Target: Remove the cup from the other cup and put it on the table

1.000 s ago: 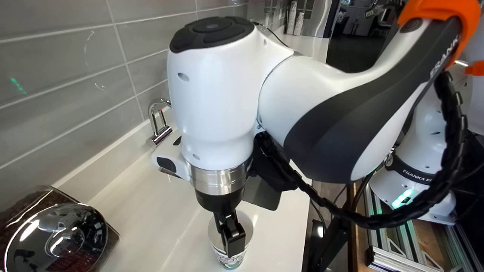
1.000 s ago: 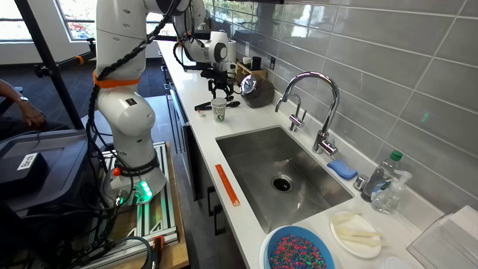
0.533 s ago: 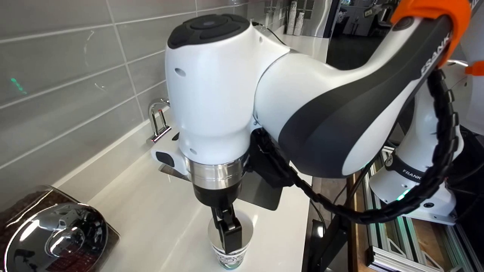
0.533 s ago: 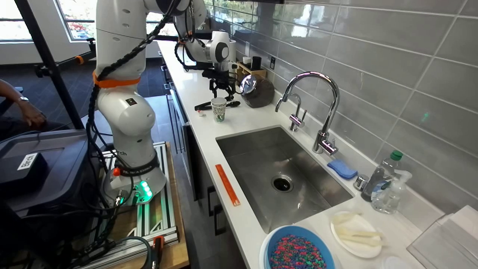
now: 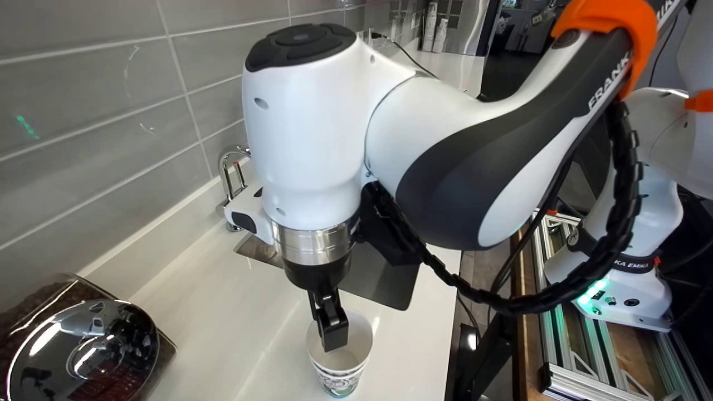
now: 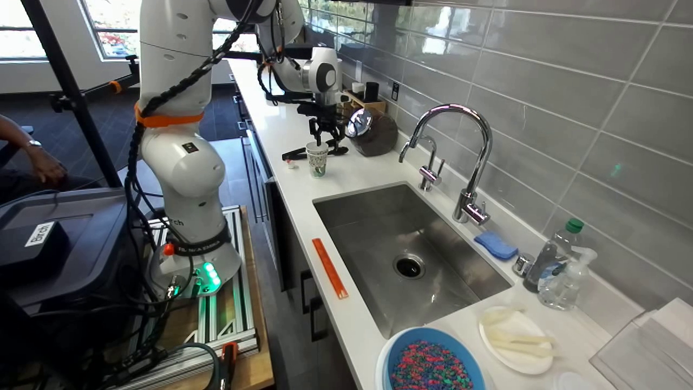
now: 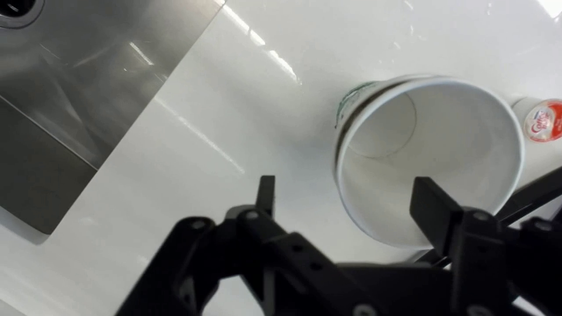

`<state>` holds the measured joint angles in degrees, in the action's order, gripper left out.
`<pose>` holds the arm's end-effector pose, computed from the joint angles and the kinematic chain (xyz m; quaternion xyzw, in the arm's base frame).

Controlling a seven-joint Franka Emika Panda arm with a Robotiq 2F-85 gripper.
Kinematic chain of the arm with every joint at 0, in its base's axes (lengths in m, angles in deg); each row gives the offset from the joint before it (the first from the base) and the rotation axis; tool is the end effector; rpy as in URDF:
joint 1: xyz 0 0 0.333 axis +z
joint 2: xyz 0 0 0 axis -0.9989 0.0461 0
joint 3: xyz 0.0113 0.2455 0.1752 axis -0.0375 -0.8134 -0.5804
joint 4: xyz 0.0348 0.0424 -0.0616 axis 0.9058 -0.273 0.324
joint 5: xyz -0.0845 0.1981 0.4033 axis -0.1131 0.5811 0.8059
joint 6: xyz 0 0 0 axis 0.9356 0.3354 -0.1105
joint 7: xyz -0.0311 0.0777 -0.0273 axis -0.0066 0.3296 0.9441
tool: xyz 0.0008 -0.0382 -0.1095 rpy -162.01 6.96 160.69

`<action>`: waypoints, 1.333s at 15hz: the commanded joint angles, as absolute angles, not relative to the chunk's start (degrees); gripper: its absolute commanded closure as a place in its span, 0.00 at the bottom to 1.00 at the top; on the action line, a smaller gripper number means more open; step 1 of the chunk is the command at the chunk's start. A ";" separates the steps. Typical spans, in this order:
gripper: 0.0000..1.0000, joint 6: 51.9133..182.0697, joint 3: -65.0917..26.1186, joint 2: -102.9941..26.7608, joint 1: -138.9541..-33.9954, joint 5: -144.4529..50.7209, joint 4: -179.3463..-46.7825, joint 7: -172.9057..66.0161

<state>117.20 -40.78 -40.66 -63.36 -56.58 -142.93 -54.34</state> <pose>0.4591 0.4012 0.2274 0.9252 0.3772 0.0127 0.0403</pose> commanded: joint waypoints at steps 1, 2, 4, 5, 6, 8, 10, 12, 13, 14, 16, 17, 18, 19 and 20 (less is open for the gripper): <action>0.51 115.99 -40.53 -40.26 -63.15 -57.89 -142.61 -55.77; 0.58 116.15 -40.50 -40.31 -63.14 -57.96 -142.71 -55.85; 0.73 116.44 -40.47 -40.77 -63.15 -58.05 -142.96 -56.00; 0.80 116.49 -40.45 -40.98 -63.13 -58.14 -143.07 -56.15; 0.87 116.63 -40.48 -41.33 -63.12 -58.17 -143.28 -56.27; 0.99 116.90 -40.53 -41.97 -63.09 -58.28 -143.58 -56.63; 1.00 117.07 -40.67 -42.66 -63.06 -58.15 -143.88 -56.97; 0.99 117.13 -40.83 -43.29 -63.07 -58.07 -144.03 -57.14; 0.99 117.21 -40.91 -43.61 -63.08 -58.08 -144.15 -57.22; 0.99 117.23 -40.97 -43.94 -63.11 -58.05 -144.22 -57.25; 0.99 117.73 -41.24 -44.80 -63.29 -57.67 -144.62 -56.83; 0.99 118.40 -41.43 -45.28 -63.47 -57.19 -144.95 -56.44; 0.99 118.47 -41.48 -45.62 -63.51 -57.17 -145.09 -56.50; 0.99 118.39 -41.54 -45.98 -63.53 -57.22 -145.18 -56.52; 0.99 118.30 -41.56 -46.38 -63.56 -57.36 -145.33 -56.61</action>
